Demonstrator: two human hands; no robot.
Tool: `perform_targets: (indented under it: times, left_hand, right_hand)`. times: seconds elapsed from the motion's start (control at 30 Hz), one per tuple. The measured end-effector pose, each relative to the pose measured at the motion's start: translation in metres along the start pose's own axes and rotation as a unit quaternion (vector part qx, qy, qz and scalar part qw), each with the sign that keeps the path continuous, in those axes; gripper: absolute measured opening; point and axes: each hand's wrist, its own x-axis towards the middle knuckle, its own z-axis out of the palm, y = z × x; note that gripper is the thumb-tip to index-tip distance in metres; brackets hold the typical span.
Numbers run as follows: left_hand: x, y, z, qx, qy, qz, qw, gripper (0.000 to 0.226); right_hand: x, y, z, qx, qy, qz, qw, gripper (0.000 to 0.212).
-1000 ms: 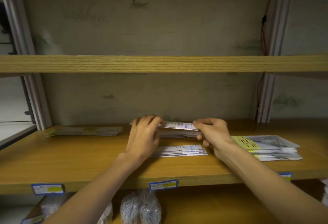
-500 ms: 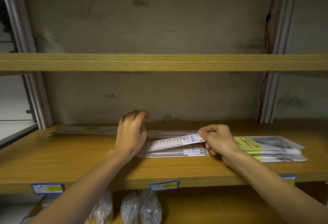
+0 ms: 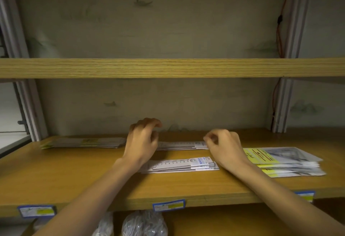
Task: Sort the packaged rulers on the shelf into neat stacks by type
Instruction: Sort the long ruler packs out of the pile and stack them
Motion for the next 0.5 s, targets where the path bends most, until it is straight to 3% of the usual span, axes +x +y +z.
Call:
perform_targets:
  times: [0.23, 0.33, 0.5]
  left_hand:
    - [0.025, -0.008, 0.024, -0.072, -0.206, -0.022, 0.976, 0.025]
    - [0.032, -0.012, 0.035, -0.102, -0.248, -0.042, 0.962, 0.022]
    - [0.023, -0.022, 0.044, -0.054, -0.328, -0.071, 0.94, 0.042]
  right_hand:
    - [0.034, -0.02, 0.008, 0.162, 0.127, 0.017, 0.979, 0.011]
    - [0.051, -0.024, 0.019, 0.222, 0.189, 0.025, 0.956, 0.007]
    - [0.051, -0.016, 0.043, 0.267, 0.205, 0.041, 0.941, 0.011]
